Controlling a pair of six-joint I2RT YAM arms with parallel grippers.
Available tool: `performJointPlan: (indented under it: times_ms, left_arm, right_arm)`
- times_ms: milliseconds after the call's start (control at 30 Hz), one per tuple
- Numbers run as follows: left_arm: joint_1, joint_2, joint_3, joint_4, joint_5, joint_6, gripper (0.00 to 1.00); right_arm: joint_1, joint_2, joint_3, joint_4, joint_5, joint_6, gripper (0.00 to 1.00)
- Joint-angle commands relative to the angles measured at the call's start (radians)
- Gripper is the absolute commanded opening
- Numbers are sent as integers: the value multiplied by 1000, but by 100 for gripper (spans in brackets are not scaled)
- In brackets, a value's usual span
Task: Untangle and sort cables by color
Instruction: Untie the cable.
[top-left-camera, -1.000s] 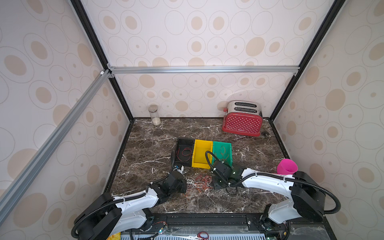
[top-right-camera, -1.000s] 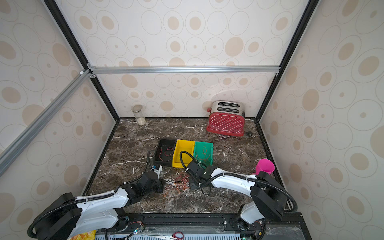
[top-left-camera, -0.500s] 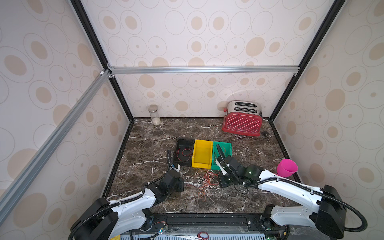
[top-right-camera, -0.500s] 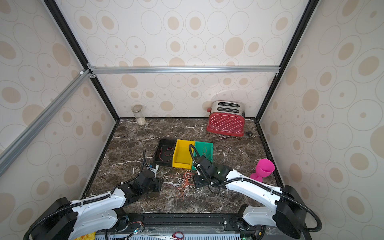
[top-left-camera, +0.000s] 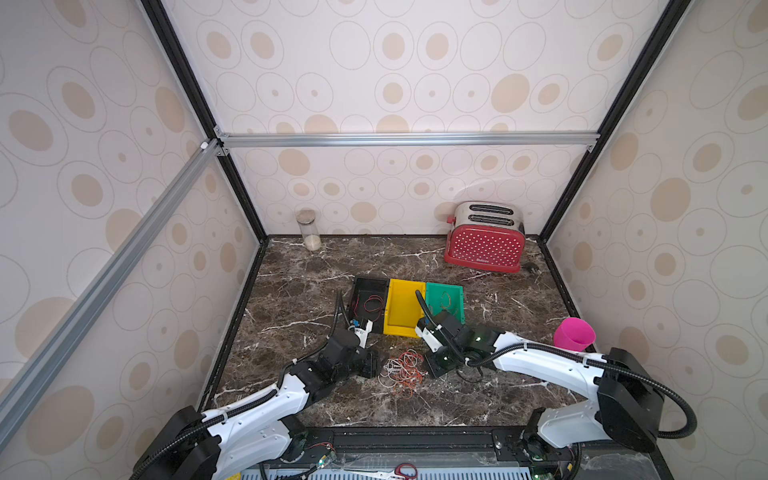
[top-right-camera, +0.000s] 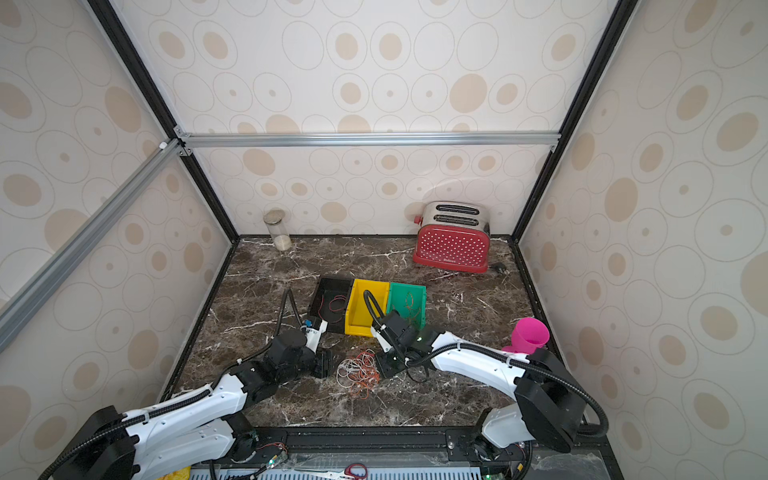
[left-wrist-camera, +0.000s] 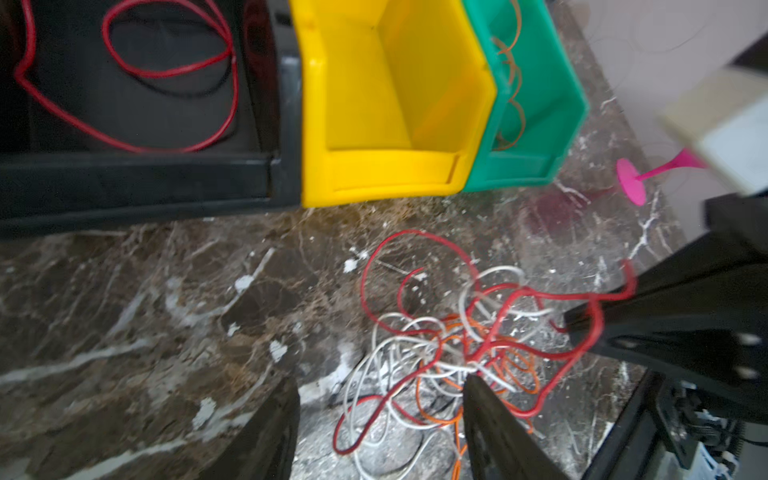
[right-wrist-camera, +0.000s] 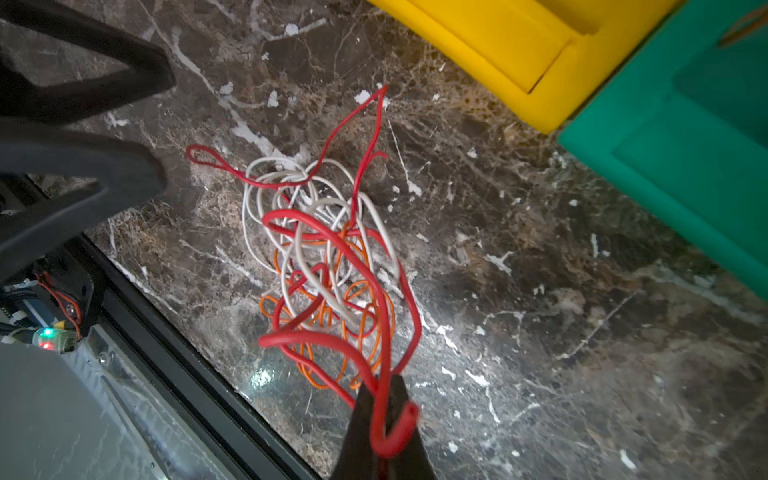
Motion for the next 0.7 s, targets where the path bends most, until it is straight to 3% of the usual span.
performJointPlan:
  times_ms: [0,167,433,667]
  left_arm:
    - [7,-31,16,69,125,16,63]
    - [-5,-24,-40,310,240,-53,64]
    - [-59,90,19,286,175,-10,60]
    - [-89,194,64,287,117,10,50]
  right_arm:
    - [-5,24,35,16,-14,-12,0]
    - [-5,51,51,39,-46,3,0]
    - [-3,56,65,54,-89,-2,0]
    - [18,51,79,48,-104,-30,0]
